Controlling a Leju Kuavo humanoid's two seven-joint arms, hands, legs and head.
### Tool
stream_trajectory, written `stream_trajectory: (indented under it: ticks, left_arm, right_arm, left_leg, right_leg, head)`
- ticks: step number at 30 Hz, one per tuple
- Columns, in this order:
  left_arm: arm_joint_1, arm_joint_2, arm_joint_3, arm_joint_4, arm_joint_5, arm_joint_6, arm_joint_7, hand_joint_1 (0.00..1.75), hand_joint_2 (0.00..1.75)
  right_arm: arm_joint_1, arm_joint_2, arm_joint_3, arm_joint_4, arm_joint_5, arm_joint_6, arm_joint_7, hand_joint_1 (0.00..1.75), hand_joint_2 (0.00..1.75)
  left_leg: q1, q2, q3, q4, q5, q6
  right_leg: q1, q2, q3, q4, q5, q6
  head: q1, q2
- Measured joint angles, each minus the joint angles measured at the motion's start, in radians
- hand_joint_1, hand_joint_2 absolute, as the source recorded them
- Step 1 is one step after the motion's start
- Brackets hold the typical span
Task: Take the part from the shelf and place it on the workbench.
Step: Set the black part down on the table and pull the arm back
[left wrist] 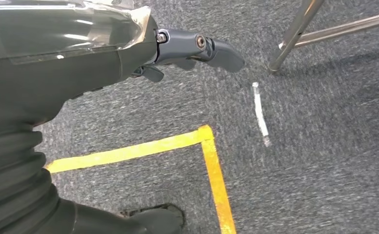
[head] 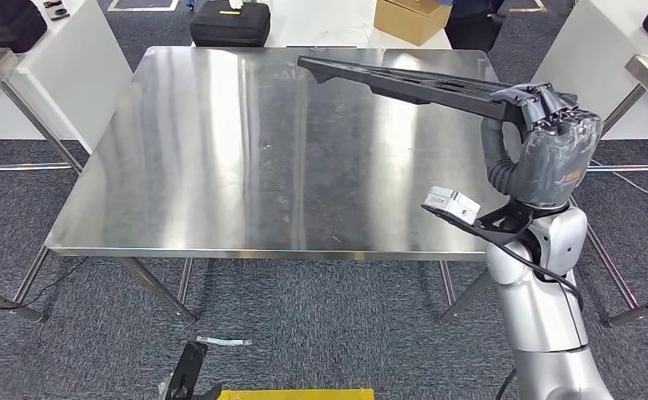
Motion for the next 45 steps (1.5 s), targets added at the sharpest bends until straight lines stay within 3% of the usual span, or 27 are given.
stream_trajectory:
  ticks: [2,3,4,5,8,11,15,18,19,20,21,22,24,25,26,29,31,35,45]
  left_arm:
    - [-0.001,-0.001,0.0,0.0,-0.001,-0.001,0.0,0.0,1.75]
    - [-0.001,-0.002,0.0,0.0,-0.002,-0.001,0.0,0.0,1.75]
    - [-0.001,-0.002,0.0,0.0,-0.002,-0.002,0.0,0.0,1.75]
    - [-0.001,-0.002,0.0,0.0,-0.004,-0.003,0.001,0.0,1.75]
    - [-0.002,-0.003,0.0,0.0,-0.009,-0.009,0.001,0.0,1.75]
    - [-0.004,-0.005,-0.002,0.0,-0.018,-0.013,0.008,0.0,1.75]
    - [-0.009,-0.006,-0.008,0.0,-0.027,-0.015,0.018,0.0,1.75]
    - [-0.011,-0.006,-0.009,0.0,-0.027,-0.015,0.02,0.0,1.75]
    - [-0.011,-0.007,-0.01,0.0,-0.027,-0.015,0.02,0.0,1.75]
    - [-0.011,-0.007,-0.01,0.0,-0.027,-0.015,0.021,0.0,1.75]
    - [-0.011,-0.007,-0.011,0.0,-0.027,-0.015,0.021,0.0,1.75]
    - [-0.011,-0.007,-0.011,0.0,-0.028,-0.015,0.021,0.0,1.75]
    - [-0.012,-0.007,-0.012,0.0,-0.027,-0.015,0.021,0.0,1.75]
    - [-0.013,-0.006,-0.013,0.0,-0.027,-0.015,0.021,0.0,1.75]
    - [-0.014,-0.007,-0.013,0.0,-0.027,-0.015,0.021,0.0,1.75]
    - [-0.015,-0.007,-0.013,0.0,-0.027,-0.015,0.02,0.0,1.75]
    - [-0.016,-0.008,-0.013,0.0,-0.027,-0.015,0.019,0.0,1.75]
    - [-0.016,-0.011,-0.014,0.0,-0.026,-0.015,0.018,0.0,1.75]
    - [-0.018,-0.012,-0.016,0.0,-0.038,-0.026,0.022,0.0,1.75]
  right_arm:
    - [-0.003,-0.005,0.01,0.005,0.0,0.0,0.005,1.75,1.75]
    - [-0.003,-0.007,0.016,0.009,0.0,0.0,0.009,1.75,1.75]
    - [-0.004,-0.009,0.024,0.012,0.003,0.0,0.015,1.75,1.75]
    - [-0.006,-0.012,0.033,0.016,0.007,0.0,0.021,1.75,1.75]
    - [-0.017,-0.017,0.058,0.024,0.024,0.0,0.041,1.75,1.75]
    - [-0.026,-0.022,0.084,0.029,0.041,0.0,0.061,1.75,1.75]
    - [-0.029,-0.032,0.119,0.03,0.05,0.0,0.081,1.75,1.75]
    - [-0.03,-0.037,0.139,0.03,0.051,0.0,0.087,1.75,1.75]
    - [-0.029,-0.038,0.145,0.03,0.051,0.0,0.088,1.75,1.75]
    - [-0.029,-0.038,0.149,0.03,0.051,0.0,0.089,1.75,1.75]
    - [-0.029,-0.039,0.153,0.03,0.051,0.0,0.089,1.75,1.75]
    - [-0.029,-0.039,0.157,0.03,0.051,0.0,0.09,1.75,1.75]
    - [-0.032,-0.042,0.161,0.03,0.051,0.0,0.092,1.75,1.75]
    - [-0.035,-0.043,0.163,0.03,0.051,0.0,0.094,1.75,1.75]
    - [-0.039,-0.045,0.166,0.03,0.051,0.001,0.098,1.75,1.75]
    - [-0.045,-0.051,0.182,0.03,0.052,0.003,0.115,1.75,1.75]
    - [-0.048,-0.053,0.193,0.03,0.055,0.006,0.123,1.75,1.75]
    - [-0.055,-0.056,0.215,0.029,0.06,0.012,0.132,1.75,1.75]
    - [-0.095,-0.051,0.303,0.04,0.065,0.064,0.142,1.75,1.75]
  left_leg:
    - [-0.002,-0.001,0.003,-0.001,-0.004,0.006]
    - [-0.003,-0.002,0.005,0.0,-0.006,0.008]
    - [-0.003,-0.002,0.006,0.0,-0.009,0.008]
    - [-0.003,-0.004,0.01,0.001,-0.012,0.007]
    - [-0.002,-0.007,0.021,0.005,-0.023,-0.001]
    - [-0.008,-0.008,0.022,0.012,-0.035,-0.014]
    - [-0.004,-0.005,0.007,0.045,-0.061,-0.032]
    - [0.004,0.0,-0.085,0.226,-0.138,-0.047]
    - [0.006,0.0,-0.12,0.284,-0.154,-0.05]
    - [0.009,0.0,-0.141,0.312,-0.152,-0.052]
    - [0.011,0.001,-0.144,0.301,-0.131,-0.053]
    - [0.012,0.002,-0.128,0.253,-0.095,-0.052]
    - [0.014,0.004,-0.067,0.119,-0.025,-0.049]
    - [0.013,0.004,-0.043,0.07,-0.009,-0.046]
    - [0.011,0.003,-0.03,0.042,-0.005,-0.042]
    - [0.005,0.0,-0.021,0.027,-0.011,-0.025]
    - [0.002,-0.002,-0.016,0.024,-0.01,-0.015]
    - [-0.016,-0.007,-0.021,0.037,-0.018,-0.008]
    - [-0.018,-0.007,-0.023,0.039,-0.018,-0.003]
  right_leg:
    - [0.0,0.0,-0.076,0.137,-0.045,-0.003]
    - [0.0,0.0,-0.109,0.188,-0.056,-0.001]
    - [-0.001,0.0,-0.125,0.204,-0.051,0.005]
    - [-0.003,-0.001,-0.119,0.178,-0.03,0.014]
    - [-0.007,-0.003,-0.041,-0.004,0.056,0.035]
    - [-0.003,-0.003,0.003,-0.088,0.08,0.021]
    - [-0.009,-0.002,0.013,-0.089,0.075,-0.008]
    - [-0.012,-0.002,0.023,-0.089,0.068,-0.022]
    - [-0.011,-0.002,0.026,-0.089,0.066,-0.025]
    - [-0.011,-0.002,0.028,-0.089,0.064,-0.026]
    - [-0.011,-0.002,0.032,-0.089,0.061,-0.027]
    - [-0.012,-0.001,0.037,-0.089,0.058,-0.026]
    - [-0.009,0.001,0.044,-0.087,0.049,-0.018]
    - [-0.006,0.001,0.044,-0.086,0.046,-0.012]
    - [-0.003,0.002,0.043,-0.085,0.043,-0.007]
    - [-0.004,0.0,0.039,-0.083,0.037,0.007]
    - [-0.003,-0.002,0.028,-0.055,0.034,0.01]
    - [-0.005,-0.008,0.044,-0.077,0.034,-0.001]
    - [-0.007,-0.009,0.047,-0.084,0.035,0.007]
  head:
    - [0.002,0.0]
    - [0.001,0.0]
    - [0.002,0.0]
    - [0.002,0.0]
    - [0.002,0.0]
    - [0.002,0.0]
    - [-0.002,0.0]
    - [-0.005,0.0]
    - [-0.004,0.0]
    - [-0.005,0.0]
    - [-0.005,0.0]
    - [-0.005,0.0]
    - [-0.005,0.0]
    - [-0.004,0.0]
    - [-0.003,0.0]
    - [-0.002,0.0]
    - [0.0,0.0]
    - [0.003,0.0]
    - [0.004,0.0]
